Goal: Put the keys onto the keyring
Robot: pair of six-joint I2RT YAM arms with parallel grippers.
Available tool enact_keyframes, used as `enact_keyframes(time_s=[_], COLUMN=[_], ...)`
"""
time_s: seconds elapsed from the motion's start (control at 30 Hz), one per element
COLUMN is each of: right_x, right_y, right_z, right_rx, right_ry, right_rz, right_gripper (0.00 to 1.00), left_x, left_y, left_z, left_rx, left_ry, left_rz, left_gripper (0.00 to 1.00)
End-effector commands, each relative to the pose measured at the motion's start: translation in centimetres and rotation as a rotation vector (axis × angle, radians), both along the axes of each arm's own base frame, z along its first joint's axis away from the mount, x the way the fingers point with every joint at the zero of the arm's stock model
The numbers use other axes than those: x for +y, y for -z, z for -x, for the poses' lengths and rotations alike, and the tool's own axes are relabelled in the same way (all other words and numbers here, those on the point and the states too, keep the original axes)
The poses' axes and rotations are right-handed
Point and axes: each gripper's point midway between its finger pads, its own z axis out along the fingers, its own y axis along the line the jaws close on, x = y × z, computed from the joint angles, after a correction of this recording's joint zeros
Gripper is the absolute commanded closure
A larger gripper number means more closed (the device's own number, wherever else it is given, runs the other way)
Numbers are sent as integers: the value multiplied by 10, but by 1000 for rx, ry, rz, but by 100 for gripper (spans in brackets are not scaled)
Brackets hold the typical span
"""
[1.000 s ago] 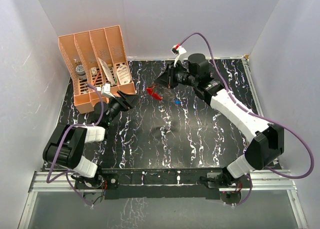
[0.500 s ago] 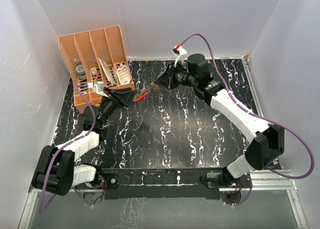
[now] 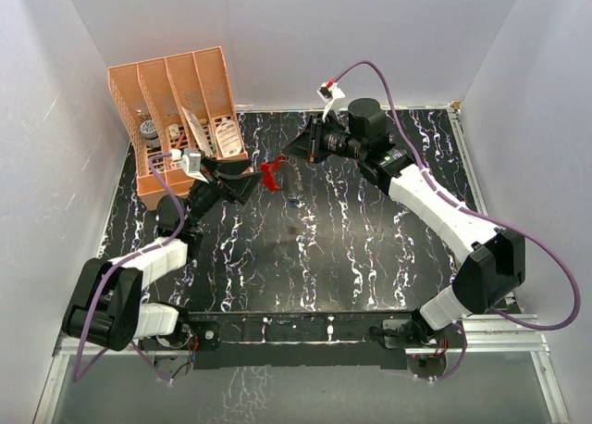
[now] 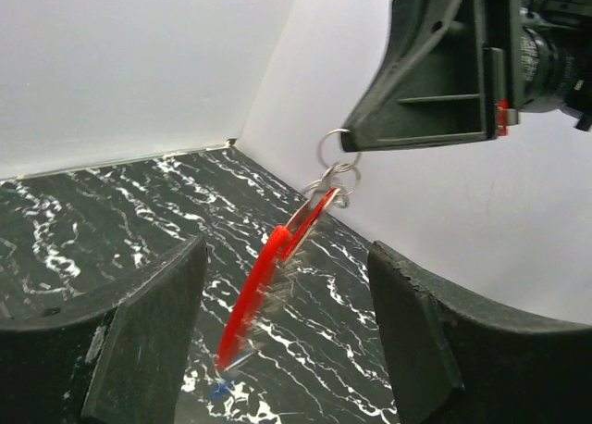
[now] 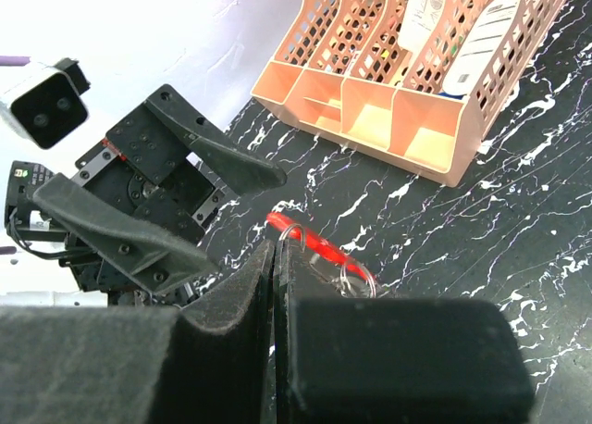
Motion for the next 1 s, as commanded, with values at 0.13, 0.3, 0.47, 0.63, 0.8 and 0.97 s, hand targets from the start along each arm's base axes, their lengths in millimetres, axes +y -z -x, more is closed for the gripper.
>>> enact_keyframes(time_s=[0.13,0.3,0.47,0.63,0.8,0.97], right_x=[3,5,5,4,5,5], right_y=[-26,-25,-25,-22,-22,-21], right_z=[1,3,10,15,18,22], right_rx=[-69,-62,-52,-38,-29,-20], right_ry=[-21,-39,-63,-75,-90,-103], right_rz=[-56,-60,-63,-59,-61,-61], right_gripper=[100,100,100,100,100,100], left_x=[-44,-53,-54,-60,-66,-66], left_y=[-26,-18,-10,-7,-4,-9], left_z=[11,5,-1,-3,-9,-11], left_rx=[-230,-271,-302,-327,-325,-353], left_ry=[53,34,-11,-16,-23,-35], left_rz=[-114,-156,-219,-217,-204,-164], left_gripper=[23,21,19,19,21,33])
